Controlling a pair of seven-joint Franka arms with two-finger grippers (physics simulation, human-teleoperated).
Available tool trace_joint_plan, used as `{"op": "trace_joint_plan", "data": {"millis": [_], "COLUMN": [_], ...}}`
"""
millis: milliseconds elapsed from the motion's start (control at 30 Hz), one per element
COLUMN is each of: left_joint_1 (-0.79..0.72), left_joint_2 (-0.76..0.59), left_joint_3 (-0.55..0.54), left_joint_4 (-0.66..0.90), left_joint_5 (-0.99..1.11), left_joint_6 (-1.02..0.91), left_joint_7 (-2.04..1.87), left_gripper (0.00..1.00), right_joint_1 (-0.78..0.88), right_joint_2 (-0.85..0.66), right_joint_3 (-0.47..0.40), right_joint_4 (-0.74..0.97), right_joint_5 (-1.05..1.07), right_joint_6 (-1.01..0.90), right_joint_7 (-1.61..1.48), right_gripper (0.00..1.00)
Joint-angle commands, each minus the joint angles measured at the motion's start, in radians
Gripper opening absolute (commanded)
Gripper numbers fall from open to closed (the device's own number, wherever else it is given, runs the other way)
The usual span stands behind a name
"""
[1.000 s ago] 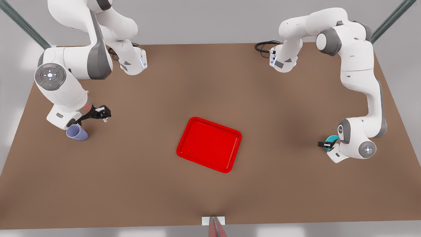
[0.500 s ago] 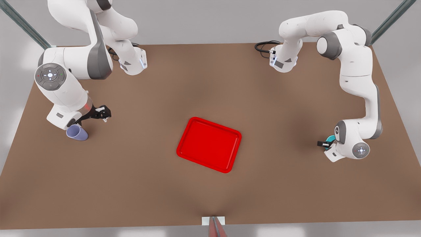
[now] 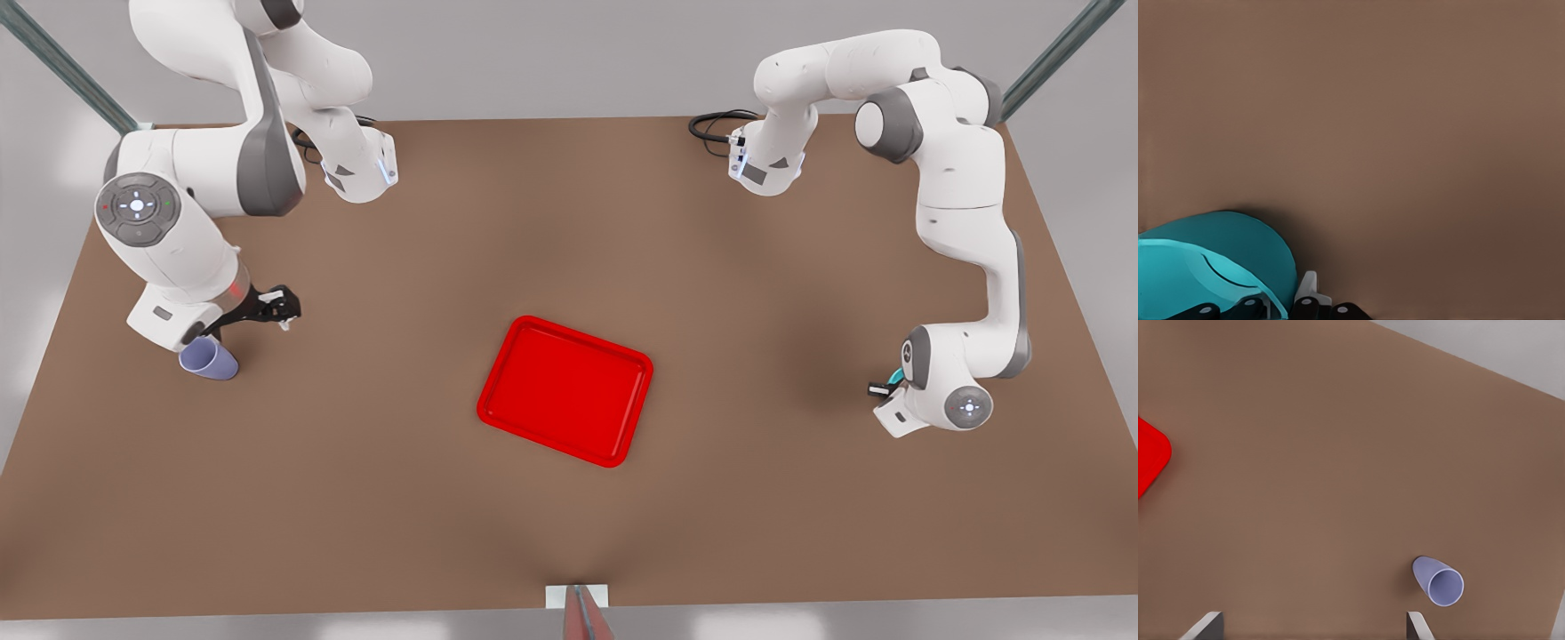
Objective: Place the bowl on the tray with the left arm and the cup on the tray with the right arm
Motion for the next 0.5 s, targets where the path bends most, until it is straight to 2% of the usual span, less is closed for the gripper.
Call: {"op": "trace_joint_plan", "data": {"millis": [0,233,333,467], "left_joint_1": [0.000,0.000,-0.012,-0.138], "left_joint_2": [0.000,-0.018,-0.066,-0.164], "left_joint_3": [0.000,0.000,-0.007,-0.014], "left_joint_4": [0.000,0.000,0.000,0.002], "left_joint_5": [-0.034,-0.034,-0.036,-0.045], "left_joint_6": [-0.002,-0.017,-0.073,-0.119], "left_joint_7": [0.006,0.008,-0.008,-0.012], "left_gripper": [0.21,0.21,0.21,0.21], "right_joint_1": [0.001,0.001,-0.001,-0.002], "right_joint_2": [0.000,0.001,0.000,0.001], "right_joint_3": [0.000,0.000,0.000,0.000], "right_joint_4": [0.000,0.000,0.000,0.000], "right_joint_5": [-0.001,-0.001,0.001,-0.001], "right_joint_6": [0.000,0.000,0.000,0.000], "right_joint_7": [0.000,0.000,0.000,0.000], "right_gripper": [1.00,1.00,1.00,1.00]}}
